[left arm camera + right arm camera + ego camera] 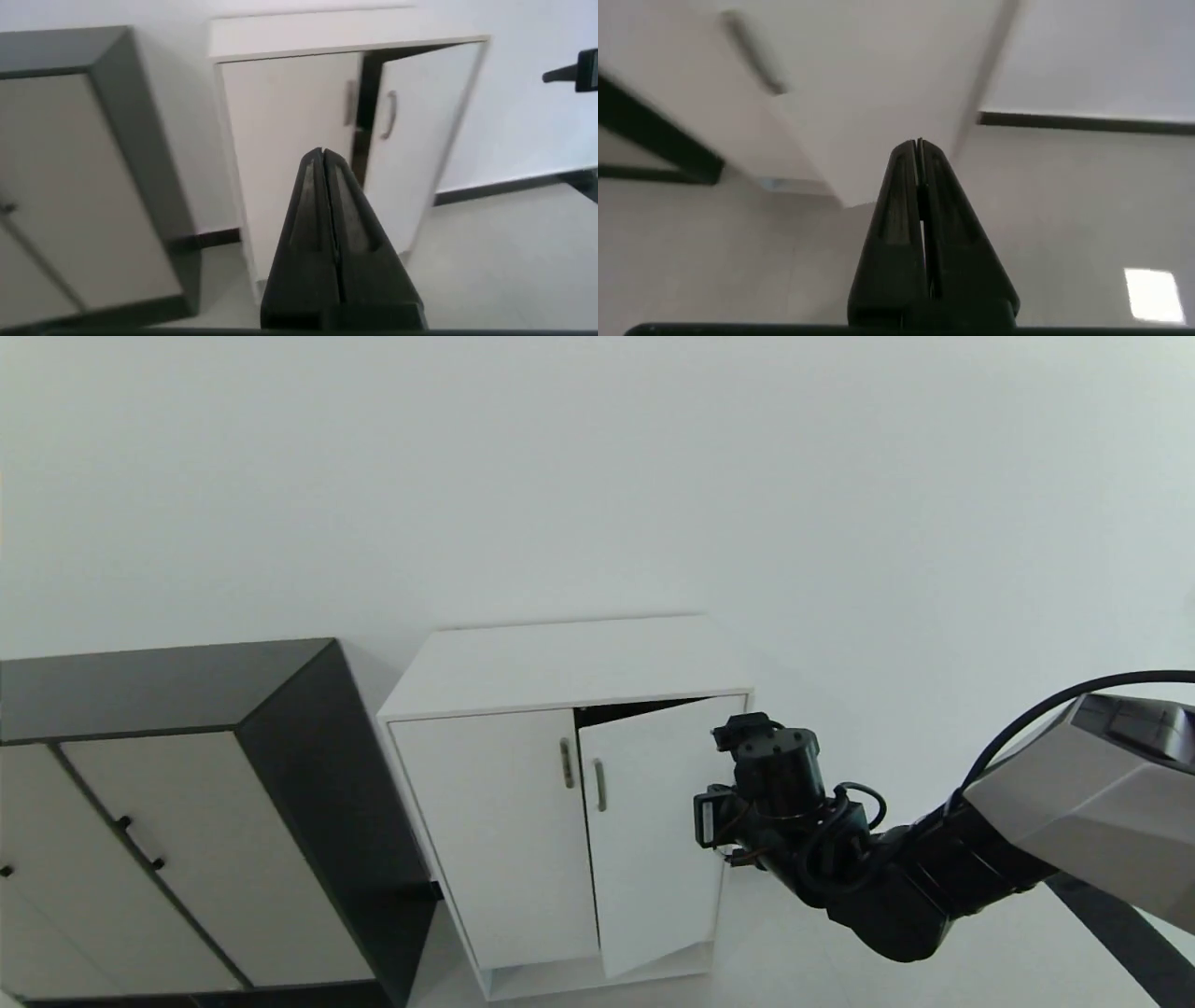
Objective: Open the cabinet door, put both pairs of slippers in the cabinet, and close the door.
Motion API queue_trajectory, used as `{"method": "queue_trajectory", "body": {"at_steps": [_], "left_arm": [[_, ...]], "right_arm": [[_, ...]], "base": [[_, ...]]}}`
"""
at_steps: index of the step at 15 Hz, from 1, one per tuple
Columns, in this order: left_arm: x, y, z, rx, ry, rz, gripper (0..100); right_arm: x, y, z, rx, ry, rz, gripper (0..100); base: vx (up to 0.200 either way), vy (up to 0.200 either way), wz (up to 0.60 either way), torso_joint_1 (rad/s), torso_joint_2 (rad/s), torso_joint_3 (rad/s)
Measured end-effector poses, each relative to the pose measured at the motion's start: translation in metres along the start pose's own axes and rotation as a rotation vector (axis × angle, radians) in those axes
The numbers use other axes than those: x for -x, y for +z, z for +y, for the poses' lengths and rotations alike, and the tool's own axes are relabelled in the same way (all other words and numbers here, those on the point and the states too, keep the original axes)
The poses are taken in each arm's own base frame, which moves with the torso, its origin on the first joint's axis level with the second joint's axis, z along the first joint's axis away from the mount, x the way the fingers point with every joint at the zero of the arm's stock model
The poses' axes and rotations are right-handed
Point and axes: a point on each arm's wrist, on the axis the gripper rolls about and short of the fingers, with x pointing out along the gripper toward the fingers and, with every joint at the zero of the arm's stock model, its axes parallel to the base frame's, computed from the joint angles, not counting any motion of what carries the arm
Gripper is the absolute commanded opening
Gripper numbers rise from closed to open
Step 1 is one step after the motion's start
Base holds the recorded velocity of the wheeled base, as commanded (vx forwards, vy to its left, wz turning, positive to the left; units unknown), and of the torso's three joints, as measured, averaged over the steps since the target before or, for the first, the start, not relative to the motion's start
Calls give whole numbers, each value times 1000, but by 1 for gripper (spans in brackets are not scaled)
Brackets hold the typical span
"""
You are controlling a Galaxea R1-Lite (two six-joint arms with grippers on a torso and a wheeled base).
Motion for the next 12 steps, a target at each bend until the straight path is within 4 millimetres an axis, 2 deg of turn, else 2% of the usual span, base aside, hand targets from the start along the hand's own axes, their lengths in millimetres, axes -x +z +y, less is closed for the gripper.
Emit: {"method": "queue_trajectory", "body": {"at_steps": [7, 9, 12], "left_arm": [[0, 0, 0, 0, 0, 0, 0], [0, 0, 0, 0, 1, 0, 0], [0, 0, 0, 0, 1, 0, 0]], "right_arm": [[8, -22, -6, 22, 196, -7, 0], [6, -36, -10, 31, 210, 11, 0], [3, -47, -11, 41, 212, 44, 0]], "base": [[0, 0, 0, 0, 0, 0], [0, 0, 0, 0, 0, 0], [200, 0, 0, 1, 7, 4]]}}
